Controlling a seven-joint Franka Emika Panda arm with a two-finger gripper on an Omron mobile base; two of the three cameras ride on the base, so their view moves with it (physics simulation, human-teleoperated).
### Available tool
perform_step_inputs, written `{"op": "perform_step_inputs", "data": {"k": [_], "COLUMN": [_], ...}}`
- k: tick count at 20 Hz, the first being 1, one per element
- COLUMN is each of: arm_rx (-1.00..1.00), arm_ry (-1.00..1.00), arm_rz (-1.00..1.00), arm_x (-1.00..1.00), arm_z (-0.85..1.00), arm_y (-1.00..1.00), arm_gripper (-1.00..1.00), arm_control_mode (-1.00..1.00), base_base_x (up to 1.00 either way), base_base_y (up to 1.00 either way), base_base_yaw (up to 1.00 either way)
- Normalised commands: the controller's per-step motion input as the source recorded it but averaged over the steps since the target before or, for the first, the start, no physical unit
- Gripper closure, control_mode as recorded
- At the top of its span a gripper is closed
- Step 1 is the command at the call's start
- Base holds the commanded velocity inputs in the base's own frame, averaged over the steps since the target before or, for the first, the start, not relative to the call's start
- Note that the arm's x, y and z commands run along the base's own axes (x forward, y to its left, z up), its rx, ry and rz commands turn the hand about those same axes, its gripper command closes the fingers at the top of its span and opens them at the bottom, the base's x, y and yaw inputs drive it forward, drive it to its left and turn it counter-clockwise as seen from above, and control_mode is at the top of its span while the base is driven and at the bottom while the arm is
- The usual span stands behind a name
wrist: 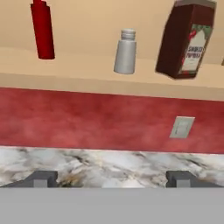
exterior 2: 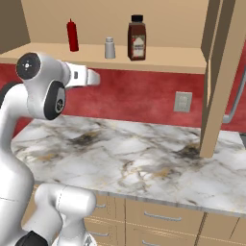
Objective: Collect the paprika, ketchup, and shaker from the cabinet and place them next to the stove.
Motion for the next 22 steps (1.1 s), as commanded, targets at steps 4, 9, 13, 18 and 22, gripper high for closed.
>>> {"op": "perform_step_inputs", "data": {"k": [4, 9, 13, 18, 22], "arm_rx": [0.00, 0.00, 0.00, 0.06, 0.08], "arm_ry": [-0.28, -0.29, -0.19, -0.03, 0.01], "arm_rz": [-0.08, -0.07, -0.10, -0.02, 0.00], "arm_x": [0.00, 0.00, 0.08, 0.37, 0.50], "arm_z": [0.97, 0.77, 0.59, 0.19, 0.10], "arm_y": [-0.36, -0.42, -0.36, -0.36, -0.26], "arm_gripper": [-1.00, -1.00, -1.00, -1.00, -1.00], "arm_control_mode": [-1.00, -1.00, -1.00, -1.00, -1.00], "base_base_x": [0.00, 0.00, 0.00, 0.00, 0.00], "base_base_y": [0.00, 0.00, 0.00, 0.00, 0.00], "base_base_yaw": [0.00, 0.00, 0.00, 0.00, 0.00]}}
